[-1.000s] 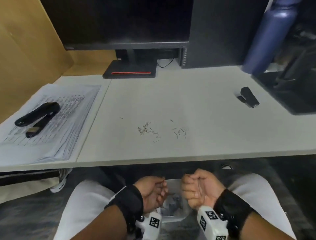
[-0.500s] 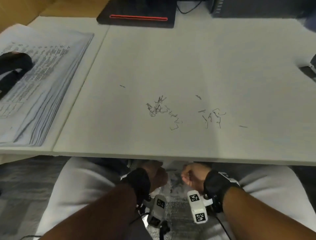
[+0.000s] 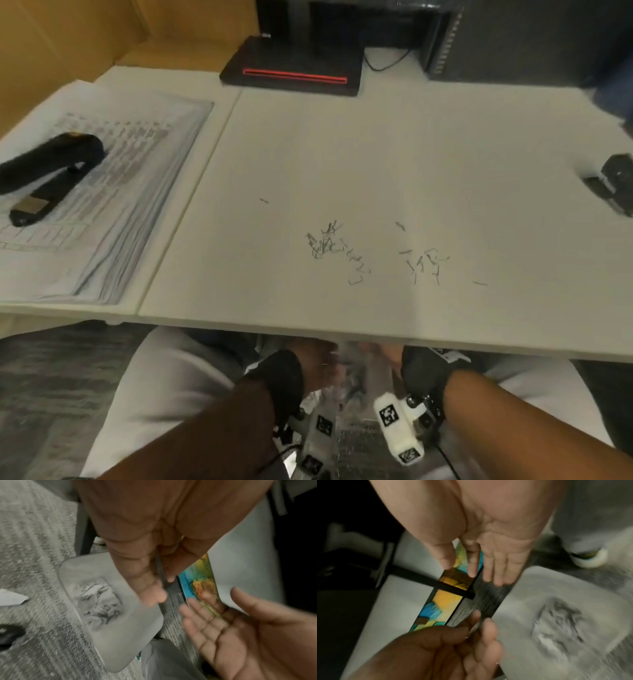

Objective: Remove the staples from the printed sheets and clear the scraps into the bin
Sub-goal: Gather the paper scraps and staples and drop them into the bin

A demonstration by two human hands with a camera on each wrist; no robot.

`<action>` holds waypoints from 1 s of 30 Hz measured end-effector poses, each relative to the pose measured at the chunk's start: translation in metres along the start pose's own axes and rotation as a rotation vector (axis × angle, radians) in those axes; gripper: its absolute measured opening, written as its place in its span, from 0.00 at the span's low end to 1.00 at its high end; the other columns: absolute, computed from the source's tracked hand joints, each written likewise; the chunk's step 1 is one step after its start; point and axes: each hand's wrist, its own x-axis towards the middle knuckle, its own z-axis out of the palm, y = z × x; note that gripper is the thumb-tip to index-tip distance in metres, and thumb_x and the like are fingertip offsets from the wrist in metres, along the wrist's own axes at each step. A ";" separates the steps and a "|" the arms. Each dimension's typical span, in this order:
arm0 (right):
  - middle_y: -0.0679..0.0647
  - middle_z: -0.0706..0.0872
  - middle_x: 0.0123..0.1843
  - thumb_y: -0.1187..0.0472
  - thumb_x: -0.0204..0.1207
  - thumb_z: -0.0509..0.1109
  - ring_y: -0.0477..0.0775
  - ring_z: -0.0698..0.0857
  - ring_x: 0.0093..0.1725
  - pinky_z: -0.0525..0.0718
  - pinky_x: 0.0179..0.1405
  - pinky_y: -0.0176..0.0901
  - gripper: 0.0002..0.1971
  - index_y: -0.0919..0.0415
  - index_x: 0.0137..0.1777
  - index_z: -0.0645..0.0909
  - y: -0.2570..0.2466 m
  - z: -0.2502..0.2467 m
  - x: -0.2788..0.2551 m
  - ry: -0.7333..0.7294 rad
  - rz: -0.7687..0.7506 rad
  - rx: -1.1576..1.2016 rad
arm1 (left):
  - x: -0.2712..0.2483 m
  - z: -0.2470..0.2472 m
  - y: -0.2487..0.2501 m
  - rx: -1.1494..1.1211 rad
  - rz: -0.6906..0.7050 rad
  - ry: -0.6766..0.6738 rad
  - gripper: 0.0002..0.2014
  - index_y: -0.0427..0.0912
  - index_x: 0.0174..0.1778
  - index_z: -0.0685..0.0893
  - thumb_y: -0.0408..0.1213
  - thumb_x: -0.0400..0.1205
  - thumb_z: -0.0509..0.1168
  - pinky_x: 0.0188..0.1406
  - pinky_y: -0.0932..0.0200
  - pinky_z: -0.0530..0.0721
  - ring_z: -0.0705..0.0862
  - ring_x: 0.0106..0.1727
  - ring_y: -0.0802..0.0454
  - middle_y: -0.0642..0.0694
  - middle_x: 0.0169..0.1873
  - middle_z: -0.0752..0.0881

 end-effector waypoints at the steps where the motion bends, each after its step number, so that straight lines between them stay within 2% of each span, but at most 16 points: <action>1: 0.70 0.88 0.48 0.59 0.85 0.66 0.52 0.86 0.34 0.85 0.28 0.36 0.10 0.68 0.50 0.81 -0.016 0.006 -0.015 -0.093 -0.002 -0.046 | -0.009 0.007 0.005 0.095 0.015 0.010 0.16 0.38 0.37 0.78 0.25 0.90 0.52 0.26 0.60 0.81 0.78 0.28 0.49 0.42 0.32 0.77; 4: 0.52 0.83 0.30 0.69 0.89 0.55 0.39 0.78 0.16 0.71 0.15 0.28 0.14 0.60 0.42 0.75 -0.067 0.017 -0.066 -0.252 -0.010 -0.330 | -0.051 0.027 0.015 0.535 0.078 -0.074 0.20 0.43 0.36 0.78 0.21 0.86 0.48 0.19 0.68 0.75 0.75 0.19 0.59 0.48 0.27 0.76; 6: 0.49 0.81 0.32 0.67 0.86 0.57 0.38 0.75 0.13 0.69 0.14 0.28 0.10 0.57 0.44 0.76 -0.089 0.009 -0.115 -0.377 0.011 -0.660 | -0.094 0.030 0.021 0.807 0.114 -0.158 0.20 0.45 0.35 0.80 0.21 0.84 0.49 0.20 0.67 0.76 0.76 0.19 0.62 0.52 0.22 0.79; 8: 0.53 0.87 0.40 0.62 0.81 0.63 0.38 0.81 0.22 0.78 0.20 0.30 0.06 0.50 0.51 0.79 -0.088 -0.001 -0.162 -0.398 -0.132 -1.047 | -0.148 0.027 0.029 1.027 0.182 -0.249 0.18 0.47 0.35 0.86 0.24 0.81 0.56 0.31 0.63 0.82 0.82 0.26 0.60 0.54 0.26 0.84; 9: 0.54 0.90 0.49 0.58 0.80 0.64 0.41 0.87 0.33 0.83 0.33 0.35 0.08 0.46 0.54 0.81 -0.083 -0.004 -0.186 -0.371 -0.227 -1.231 | -0.175 0.023 0.033 1.134 0.196 -0.307 0.15 0.47 0.38 0.89 0.27 0.82 0.60 0.38 0.62 0.83 0.84 0.32 0.60 0.55 0.30 0.86; 11: 0.48 0.88 0.61 0.53 0.81 0.63 0.47 0.87 0.56 0.80 0.53 0.36 0.11 0.42 0.60 0.83 -0.084 -0.009 -0.234 -0.214 -0.353 -1.385 | -0.226 0.016 0.041 1.233 0.276 -0.379 0.09 0.43 0.50 0.91 0.32 0.83 0.64 0.46 0.68 0.82 0.85 0.40 0.63 0.59 0.37 0.87; 12: 0.44 0.87 0.61 0.51 0.82 0.62 0.44 0.85 0.60 0.77 0.54 0.31 0.12 0.39 0.60 0.82 -0.090 -0.014 -0.255 -0.179 -0.398 -1.374 | -0.249 0.013 0.045 1.226 0.331 -0.368 0.09 0.43 0.52 0.90 0.34 0.83 0.65 0.45 0.69 0.81 0.85 0.40 0.63 0.59 0.37 0.87; 14: 0.39 0.87 0.55 0.52 0.81 0.64 0.37 0.84 0.55 0.72 0.48 0.18 0.10 0.36 0.56 0.83 -0.112 -0.032 -0.281 -0.270 -0.425 -1.213 | -0.285 0.011 0.055 1.100 0.430 -0.278 0.09 0.46 0.47 0.90 0.35 0.79 0.65 0.39 0.64 0.83 0.84 0.36 0.57 0.53 0.36 0.88; 16: 0.40 0.87 0.51 0.55 0.78 0.64 0.39 0.85 0.49 0.79 0.50 0.26 0.10 0.40 0.53 0.83 -0.138 -0.055 -0.295 -0.291 -0.487 -1.054 | -0.305 0.010 0.076 1.036 0.613 -0.112 0.10 0.43 0.46 0.91 0.35 0.76 0.64 0.34 0.61 0.83 0.83 0.36 0.51 0.48 0.34 0.87; 18: 0.40 0.86 0.52 0.57 0.76 0.62 0.42 0.84 0.51 0.82 0.54 0.34 0.12 0.41 0.53 0.81 -0.156 -0.069 -0.300 -0.118 -0.603 -1.018 | -0.315 0.011 0.106 1.061 0.736 0.023 0.10 0.41 0.49 0.90 0.34 0.78 0.64 0.32 0.59 0.83 0.82 0.36 0.50 0.46 0.34 0.86; 20: 0.38 0.81 0.63 0.60 0.78 0.60 0.45 0.80 0.64 0.77 0.67 0.38 0.17 0.40 0.62 0.77 -0.168 -0.071 -0.296 0.089 -0.708 -1.165 | -0.309 0.010 0.138 1.082 0.739 0.165 0.10 0.41 0.52 0.89 0.31 0.81 0.65 0.38 0.54 0.87 0.84 0.41 0.48 0.43 0.39 0.87; 22: 0.42 0.73 0.77 0.62 0.81 0.59 0.49 0.73 0.77 0.69 0.78 0.41 0.24 0.46 0.77 0.71 -0.180 -0.068 -0.285 0.194 -0.710 -1.333 | -0.294 0.008 0.163 1.215 0.697 0.348 0.14 0.43 0.64 0.86 0.32 0.84 0.62 0.57 0.50 0.86 0.85 0.55 0.47 0.43 0.56 0.88; 24: 0.49 0.63 0.86 0.65 0.82 0.58 0.53 0.63 0.84 0.62 0.82 0.45 0.28 0.54 0.83 0.65 -0.193 -0.059 -0.270 0.184 -0.618 -1.425 | -0.283 0.016 0.170 1.548 0.606 0.565 0.19 0.44 0.74 0.77 0.36 0.86 0.57 0.63 0.53 0.79 0.82 0.66 0.43 0.45 0.70 0.82; 26: 0.53 0.57 0.88 0.66 0.83 0.58 0.55 0.58 0.86 0.60 0.84 0.49 0.30 0.58 0.85 0.60 -0.204 -0.047 -0.258 0.170 -0.563 -1.469 | -0.274 0.033 0.158 1.833 0.508 0.688 0.20 0.38 0.76 0.73 0.38 0.87 0.57 0.57 0.53 0.77 0.82 0.65 0.40 0.40 0.72 0.79; 28: 0.53 0.51 0.90 0.66 0.84 0.56 0.56 0.57 0.87 0.60 0.84 0.52 0.32 0.60 0.87 0.52 -0.213 -0.035 -0.253 0.159 -0.548 -1.486 | -0.262 0.051 0.140 1.955 0.455 0.777 0.23 0.35 0.78 0.69 0.38 0.87 0.60 0.61 0.48 0.78 0.80 0.70 0.37 0.37 0.74 0.75; 30: 0.53 0.46 0.90 0.65 0.85 0.54 0.57 0.58 0.87 0.60 0.84 0.52 0.33 0.59 0.88 0.48 -0.220 -0.028 -0.252 0.129 -0.513 -1.512 | -0.251 0.064 0.126 1.947 0.572 0.748 0.24 0.33 0.79 0.69 0.34 0.87 0.61 0.69 0.47 0.76 0.75 0.75 0.37 0.35 0.76 0.71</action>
